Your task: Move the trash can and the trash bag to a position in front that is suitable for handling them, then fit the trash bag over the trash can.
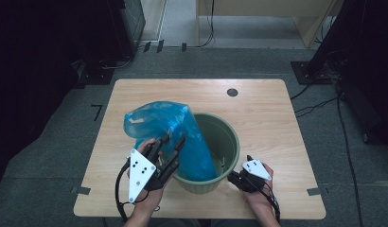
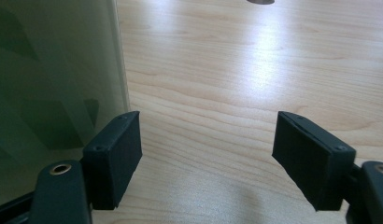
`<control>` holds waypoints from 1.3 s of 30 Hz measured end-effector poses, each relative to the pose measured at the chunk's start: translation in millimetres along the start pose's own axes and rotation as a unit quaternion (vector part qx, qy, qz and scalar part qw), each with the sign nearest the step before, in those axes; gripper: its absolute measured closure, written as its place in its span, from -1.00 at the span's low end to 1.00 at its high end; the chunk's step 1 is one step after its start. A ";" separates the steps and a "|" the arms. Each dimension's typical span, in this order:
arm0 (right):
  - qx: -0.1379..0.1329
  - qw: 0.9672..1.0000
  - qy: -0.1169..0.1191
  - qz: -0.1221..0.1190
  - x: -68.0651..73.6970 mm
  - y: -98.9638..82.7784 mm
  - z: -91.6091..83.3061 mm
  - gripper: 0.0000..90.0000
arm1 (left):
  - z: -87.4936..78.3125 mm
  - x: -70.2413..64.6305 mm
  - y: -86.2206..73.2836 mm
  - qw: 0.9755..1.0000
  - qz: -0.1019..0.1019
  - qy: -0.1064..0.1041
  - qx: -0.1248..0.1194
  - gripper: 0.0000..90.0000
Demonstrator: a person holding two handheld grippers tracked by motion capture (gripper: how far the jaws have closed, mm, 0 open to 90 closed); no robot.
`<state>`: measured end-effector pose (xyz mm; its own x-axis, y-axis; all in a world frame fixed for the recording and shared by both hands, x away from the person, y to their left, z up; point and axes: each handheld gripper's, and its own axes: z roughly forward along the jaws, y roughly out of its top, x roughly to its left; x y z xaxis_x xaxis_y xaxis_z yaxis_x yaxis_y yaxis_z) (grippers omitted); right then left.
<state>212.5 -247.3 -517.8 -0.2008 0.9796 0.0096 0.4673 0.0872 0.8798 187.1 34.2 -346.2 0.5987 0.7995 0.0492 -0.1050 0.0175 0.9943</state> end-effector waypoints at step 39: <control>-0.179 0.976 0.121 0.005 38.8 138.0 -116.4 -0.05 | -1.4 1.3 -19.9 0.996 -0.002 -0.079 0.049 0.77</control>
<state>169.0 -218.4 -340.7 -0.4150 0.9050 0.0937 0.1480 -0.0344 0.9884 188.9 35.7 -366.1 0.7170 0.6951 0.0522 -0.0291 -0.0450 0.9986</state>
